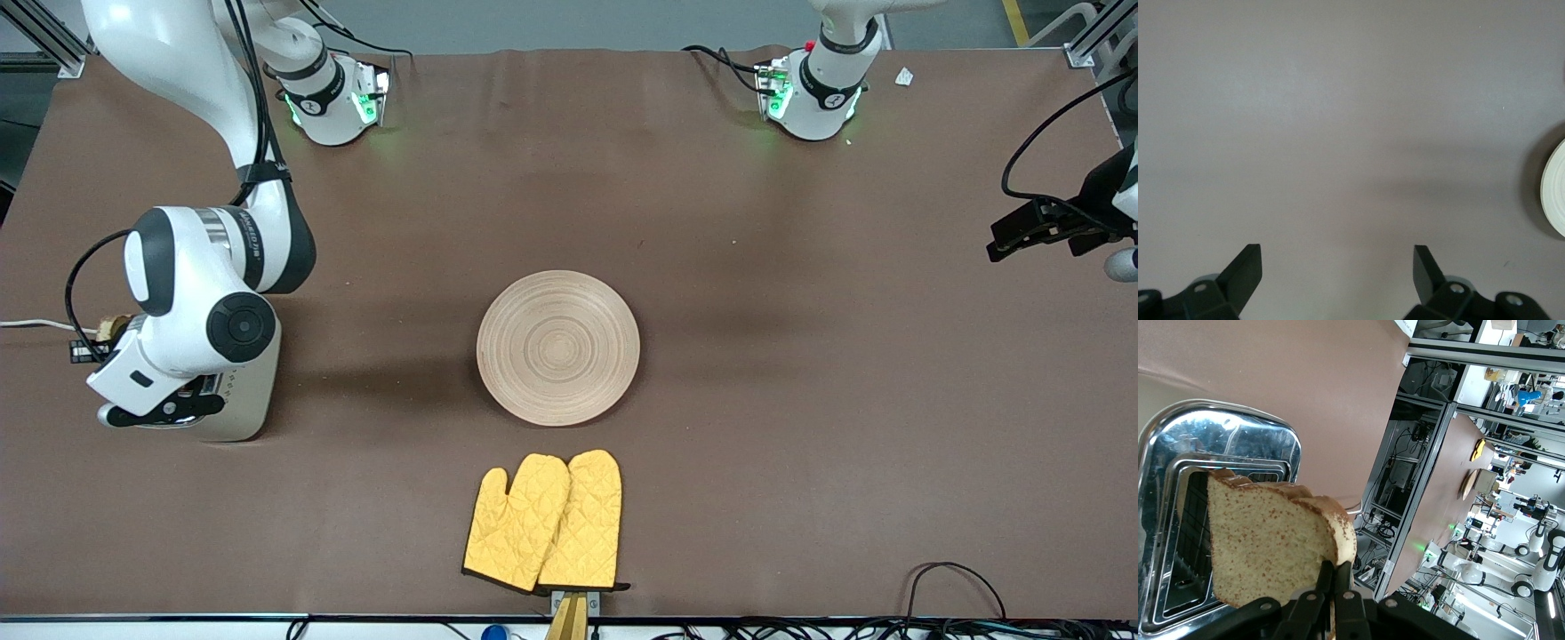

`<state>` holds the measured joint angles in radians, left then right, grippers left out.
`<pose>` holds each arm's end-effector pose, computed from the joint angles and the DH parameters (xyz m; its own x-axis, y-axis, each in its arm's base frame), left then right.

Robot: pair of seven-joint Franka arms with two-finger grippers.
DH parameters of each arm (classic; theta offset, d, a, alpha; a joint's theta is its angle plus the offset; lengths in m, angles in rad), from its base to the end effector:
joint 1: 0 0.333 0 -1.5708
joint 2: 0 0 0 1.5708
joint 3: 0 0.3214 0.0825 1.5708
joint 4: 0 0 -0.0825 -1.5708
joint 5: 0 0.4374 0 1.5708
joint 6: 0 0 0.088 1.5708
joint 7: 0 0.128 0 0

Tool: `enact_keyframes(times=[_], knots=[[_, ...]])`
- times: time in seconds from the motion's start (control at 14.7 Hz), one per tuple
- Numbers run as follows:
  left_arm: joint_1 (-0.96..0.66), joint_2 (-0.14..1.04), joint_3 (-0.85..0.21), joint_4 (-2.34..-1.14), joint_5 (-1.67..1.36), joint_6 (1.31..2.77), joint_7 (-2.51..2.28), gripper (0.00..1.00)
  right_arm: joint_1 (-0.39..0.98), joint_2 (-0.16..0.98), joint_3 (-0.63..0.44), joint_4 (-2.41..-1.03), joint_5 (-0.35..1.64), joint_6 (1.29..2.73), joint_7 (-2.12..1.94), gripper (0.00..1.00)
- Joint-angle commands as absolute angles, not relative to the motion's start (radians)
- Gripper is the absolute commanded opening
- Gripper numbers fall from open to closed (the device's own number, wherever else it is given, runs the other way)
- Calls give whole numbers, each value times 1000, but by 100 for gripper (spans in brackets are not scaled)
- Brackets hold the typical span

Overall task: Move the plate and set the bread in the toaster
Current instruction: 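Lower the bread into the toaster slot and open the right gripper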

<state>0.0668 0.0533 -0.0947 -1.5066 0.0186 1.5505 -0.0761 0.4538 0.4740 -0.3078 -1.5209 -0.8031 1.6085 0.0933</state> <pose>0.6226 -0.0135 0.6081 0.9988 0.0486 -0.0081 0.0485 -0.9987 -0.0142 0.7047 0.0423 0.3850 0.9503 0.0901 -0.2981 0.2973 -0.5475 0.7822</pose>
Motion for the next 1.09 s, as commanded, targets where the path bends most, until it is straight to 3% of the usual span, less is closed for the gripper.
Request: enact_keyframes(times=[0.0,0.75,1.02], knots=[[66,41,-91,-1505,21,1554,-83,100,460,462,-305,-1558,-815,1611,141,2],[91,52,-81,-1505,23,1578,-80,100,471,477,-302,-1612,-788,1664,230,2],[87,67,-81,-1505,23,1603,-84,100,468,583,-302,-1611,-785,1687,337,14]])
